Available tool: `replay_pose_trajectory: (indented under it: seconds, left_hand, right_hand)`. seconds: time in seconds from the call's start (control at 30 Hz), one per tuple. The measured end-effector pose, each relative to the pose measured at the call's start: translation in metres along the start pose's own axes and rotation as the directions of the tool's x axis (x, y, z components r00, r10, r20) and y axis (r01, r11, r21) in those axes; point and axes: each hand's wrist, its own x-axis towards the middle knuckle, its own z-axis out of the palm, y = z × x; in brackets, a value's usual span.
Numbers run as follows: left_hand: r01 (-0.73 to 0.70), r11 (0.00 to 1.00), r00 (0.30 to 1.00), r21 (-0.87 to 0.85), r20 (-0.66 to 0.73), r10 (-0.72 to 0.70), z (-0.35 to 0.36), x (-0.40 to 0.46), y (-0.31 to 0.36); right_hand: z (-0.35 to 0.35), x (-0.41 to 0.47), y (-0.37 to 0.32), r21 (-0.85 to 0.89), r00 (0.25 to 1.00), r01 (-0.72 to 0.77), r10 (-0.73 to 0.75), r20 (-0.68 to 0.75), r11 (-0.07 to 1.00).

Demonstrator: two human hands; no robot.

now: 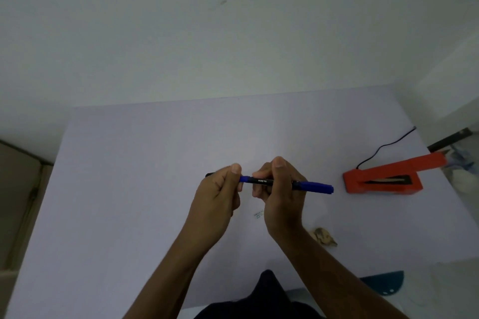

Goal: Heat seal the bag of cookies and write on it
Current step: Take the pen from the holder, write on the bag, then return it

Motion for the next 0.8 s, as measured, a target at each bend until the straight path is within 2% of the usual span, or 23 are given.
replay_pose_trajectory:
  seconds: [0.1, 0.17, 0.23, 0.3, 0.4, 0.53, 0.7, 0.8]
  left_hand:
    - [-0.097, 0.987, 0.99, 0.126, -0.091, 0.109, -0.009, 0.018, -0.004]
    - [-0.131, 0.931, 0.959, 0.341, -0.195, 0.206, -0.02, 0.036, -0.021]
    - [-0.061, 0.78, 0.931, 0.623, -0.247, 0.27, -0.036, 0.056, -0.047]
    - [0.04, 0.61, 0.929, 0.791, -0.254, 0.268, -0.054, 0.074, -0.08]
    - [0.119, 0.5, 0.947, 0.858, -0.249, 0.201, -0.069, 0.09, -0.123]
    - [0.151, 0.441, 0.971, 0.885, -0.216, 0.102, -0.066, 0.103, -0.156]
    - [0.077, 0.241, 0.996, 0.967, -0.067, -0.051, -0.056, 0.115, -0.178]
    - [0.029, 0.234, 0.996, 0.972, -0.009, -0.086, -0.047, 0.119, -0.186]
  right_hand:
    - [0.002, 0.006, 0.015, 0.006, 0.986, -0.136, 0.135, 0.096, 0.991]
    - [0.002, 0.008, 0.035, -0.001, 0.941, -0.334, 0.334, 0.058, 0.942]
    - [-0.004, 0.007, 0.063, -0.091, 0.877, -0.48, 0.481, -0.013, 0.872]
    - [-0.015, 0.005, 0.092, -0.26, 0.841, -0.531, 0.538, -0.047, 0.807]
    - [-0.03, 0.001, 0.124, -0.407, 0.809, -0.555, 0.585, -0.059, 0.726]
    - [-0.033, 0.004, 0.148, -0.522, 0.778, -0.558, 0.625, -0.06, 0.645]
    - [-0.028, 0.013, 0.17, -0.626, 0.782, -0.51, 0.621, -0.053, 0.59]
    - [-0.025, 0.017, 0.184, -0.671, 0.792, -0.48, 0.608, -0.056, 0.564]
